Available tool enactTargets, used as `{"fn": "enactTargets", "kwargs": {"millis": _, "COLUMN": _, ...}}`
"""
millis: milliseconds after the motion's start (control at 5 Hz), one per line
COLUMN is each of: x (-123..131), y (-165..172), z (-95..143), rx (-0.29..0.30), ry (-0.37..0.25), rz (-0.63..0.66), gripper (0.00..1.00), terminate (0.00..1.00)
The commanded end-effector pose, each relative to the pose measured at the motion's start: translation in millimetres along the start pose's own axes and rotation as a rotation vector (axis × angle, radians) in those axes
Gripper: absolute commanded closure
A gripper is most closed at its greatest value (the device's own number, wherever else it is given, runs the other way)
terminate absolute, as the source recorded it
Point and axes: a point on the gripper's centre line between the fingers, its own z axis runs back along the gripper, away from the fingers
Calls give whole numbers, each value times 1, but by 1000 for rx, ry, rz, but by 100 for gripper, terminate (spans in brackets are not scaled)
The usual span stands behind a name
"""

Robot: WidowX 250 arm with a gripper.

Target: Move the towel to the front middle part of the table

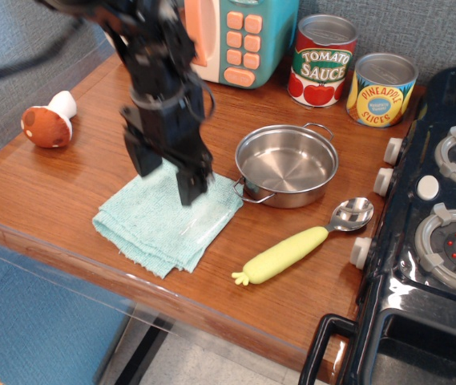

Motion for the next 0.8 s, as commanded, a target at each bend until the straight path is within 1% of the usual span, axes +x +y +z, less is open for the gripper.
{"fn": "enactTargets", "kwargs": {"millis": 0, "x": -18, "y": 10, "z": 40, "rx": 4, "ry": -48, "rz": 44, "gripper": 0, "terminate": 0}}
{"fn": "enactTargets", "kwargs": {"millis": 400, "x": -18, "y": 10, "z": 40, "rx": 4, "ry": -48, "rz": 44, "gripper": 0, "terminate": 0}}
{"fn": "enactTargets", "kwargs": {"millis": 600, "x": -18, "y": 10, "z": 40, "rx": 4, "ry": -48, "rz": 44, "gripper": 0, "terminate": 100}}
